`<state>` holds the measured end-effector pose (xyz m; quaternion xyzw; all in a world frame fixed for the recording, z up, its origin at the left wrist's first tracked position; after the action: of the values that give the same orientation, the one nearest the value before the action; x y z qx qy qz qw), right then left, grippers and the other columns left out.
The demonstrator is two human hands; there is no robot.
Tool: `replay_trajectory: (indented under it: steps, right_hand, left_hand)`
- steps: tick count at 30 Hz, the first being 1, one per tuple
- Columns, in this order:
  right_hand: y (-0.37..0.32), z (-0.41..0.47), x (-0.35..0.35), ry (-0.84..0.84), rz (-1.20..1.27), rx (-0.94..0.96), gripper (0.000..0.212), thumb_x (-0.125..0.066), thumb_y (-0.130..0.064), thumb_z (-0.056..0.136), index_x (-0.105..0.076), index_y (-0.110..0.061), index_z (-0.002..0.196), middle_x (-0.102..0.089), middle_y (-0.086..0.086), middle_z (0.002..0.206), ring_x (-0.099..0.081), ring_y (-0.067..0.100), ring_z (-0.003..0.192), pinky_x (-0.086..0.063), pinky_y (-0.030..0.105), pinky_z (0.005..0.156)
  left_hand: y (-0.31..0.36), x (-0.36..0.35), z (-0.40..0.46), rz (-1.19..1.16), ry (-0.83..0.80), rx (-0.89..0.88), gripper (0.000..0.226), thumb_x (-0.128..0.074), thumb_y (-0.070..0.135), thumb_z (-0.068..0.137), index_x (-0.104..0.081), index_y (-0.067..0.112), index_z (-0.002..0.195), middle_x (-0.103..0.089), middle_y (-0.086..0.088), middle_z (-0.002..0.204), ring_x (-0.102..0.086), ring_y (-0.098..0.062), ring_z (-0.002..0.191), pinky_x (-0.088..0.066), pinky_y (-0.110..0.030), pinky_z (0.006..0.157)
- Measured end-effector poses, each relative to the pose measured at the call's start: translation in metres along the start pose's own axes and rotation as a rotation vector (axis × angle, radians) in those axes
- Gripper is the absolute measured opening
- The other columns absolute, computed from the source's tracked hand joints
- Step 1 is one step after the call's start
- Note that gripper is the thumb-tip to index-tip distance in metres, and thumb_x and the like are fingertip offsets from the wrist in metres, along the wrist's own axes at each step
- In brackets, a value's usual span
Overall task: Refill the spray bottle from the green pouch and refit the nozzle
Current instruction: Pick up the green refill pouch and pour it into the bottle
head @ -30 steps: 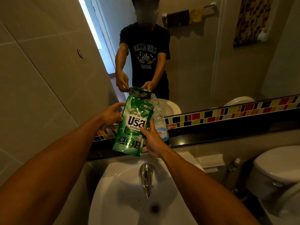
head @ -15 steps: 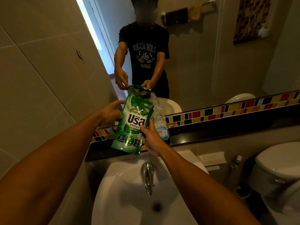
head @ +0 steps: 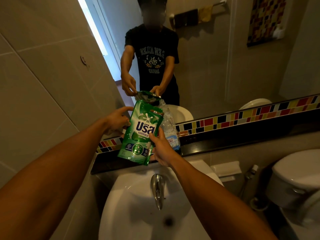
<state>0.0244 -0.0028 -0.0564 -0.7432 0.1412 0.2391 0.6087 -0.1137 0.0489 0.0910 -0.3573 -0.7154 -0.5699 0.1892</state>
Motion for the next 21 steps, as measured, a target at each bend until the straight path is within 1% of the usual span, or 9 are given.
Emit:
replay_trajectory:
  steps: [6,11,16,21]
  right_hand:
    - [-0.0006,0.0013,-0.0003,-0.005,0.023,0.013,0.051,-0.048,-0.024,0.109,-0.032,-0.042,0.154,-0.064,0.004,0.138,-0.068,0.031,0.116,-0.054,0.074,0.087]
    - [0.0000,0.0021,-0.0015,-0.006,0.057,0.014,0.050,-0.049,-0.021,0.109,-0.035,-0.040,0.152,-0.063,0.004,0.139,-0.067,0.032,0.120,-0.054,0.074,0.087]
    - [-0.0008,0.0009,-0.0030,-0.014,0.060,0.012,0.050,-0.049,-0.022,0.109,-0.035,-0.042,0.152,-0.063,0.002,0.140,-0.066,0.031,0.119,-0.054,0.074,0.086]
    - [-0.0019,0.0000,-0.0048,-0.022,0.077,0.014,0.052,-0.048,-0.021,0.109,-0.033,-0.043,0.153,-0.061,0.002,0.142,-0.066,0.028,0.118,-0.057,0.071,0.082]
  left_hand:
    - [0.0001,0.0019,0.0016,0.015,0.004,0.002,0.065,-0.049,-0.005,0.096,-0.039,0.036,0.145,-0.058,-0.011,0.099,-0.063,-0.025,0.086,-0.056,-0.033,0.048]
    - [-0.0008,0.0033,0.0035,0.019,0.010,0.000,0.066,-0.047,-0.007,0.096,-0.039,0.035,0.146,-0.059,-0.014,0.101,-0.063,-0.026,0.085,-0.056,-0.033,0.048]
    - [-0.0021,0.0051,0.0053,0.022,0.004,0.004,0.065,-0.048,-0.006,0.096,-0.039,0.036,0.146,-0.059,-0.013,0.100,-0.063,-0.026,0.087,-0.055,-0.035,0.051]
    - [-0.0024,0.0072,0.0055,0.020,0.004,0.008,0.066,-0.049,-0.004,0.096,-0.039,0.038,0.145,-0.060,-0.016,0.106,-0.063,-0.030,0.092,-0.057,-0.039,0.056]
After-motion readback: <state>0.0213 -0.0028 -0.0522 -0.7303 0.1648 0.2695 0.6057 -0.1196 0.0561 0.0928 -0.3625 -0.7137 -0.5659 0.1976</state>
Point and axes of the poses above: each hand's wrist, its own z-axis towards the middle knuckle, its own x-axis out of the back of the hand, y = z × x, the point moved 4 cm from there along z, towards the middle knuckle
